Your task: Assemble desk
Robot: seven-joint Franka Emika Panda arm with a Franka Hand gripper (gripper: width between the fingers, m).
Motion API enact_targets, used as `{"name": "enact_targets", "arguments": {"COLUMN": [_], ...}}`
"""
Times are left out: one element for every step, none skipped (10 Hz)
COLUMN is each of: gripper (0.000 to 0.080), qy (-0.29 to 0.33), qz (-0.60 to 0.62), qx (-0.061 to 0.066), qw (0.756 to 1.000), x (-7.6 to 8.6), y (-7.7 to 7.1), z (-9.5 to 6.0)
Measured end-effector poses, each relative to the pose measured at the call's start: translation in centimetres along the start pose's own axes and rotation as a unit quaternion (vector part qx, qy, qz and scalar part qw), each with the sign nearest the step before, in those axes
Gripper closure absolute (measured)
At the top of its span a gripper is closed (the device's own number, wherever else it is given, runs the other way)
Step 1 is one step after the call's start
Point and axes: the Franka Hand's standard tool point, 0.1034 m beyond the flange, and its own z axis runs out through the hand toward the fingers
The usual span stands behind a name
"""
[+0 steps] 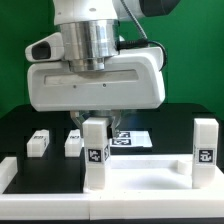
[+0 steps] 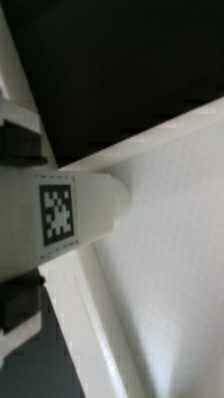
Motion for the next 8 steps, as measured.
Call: {"name": "enact_targets", "arguments": {"gripper": [0.0512,0.0512,0.0512,0.0512,0.0512,0.0512,0.0512,0.0512], "qy": [0.0,0.0,-0.002,-0.006,-0.009,-0.008,-0.007,-0.008], "qz": [0.067,0.164,0.251,0.35,0.435,0.489,0.508,0.506], "qx": [0.0,0.0,0.005,0.015,0.03,0.045,0.042,0.041], "qw": [0.998,0.986,0.968,0.937,0.9,0.871,0.86,0.861], "x": [-0.1,-0.1,0.0,0.0,0.2,0.3,0.0,-0.2], "y": [-0.3,-0.6,-0.7,-1.0,-1.1,-1.0,-1.2,-1.5], "z": [0.0,-0.1,-0.1,-0.1,0.1,0.1,0.3,0.4]}}
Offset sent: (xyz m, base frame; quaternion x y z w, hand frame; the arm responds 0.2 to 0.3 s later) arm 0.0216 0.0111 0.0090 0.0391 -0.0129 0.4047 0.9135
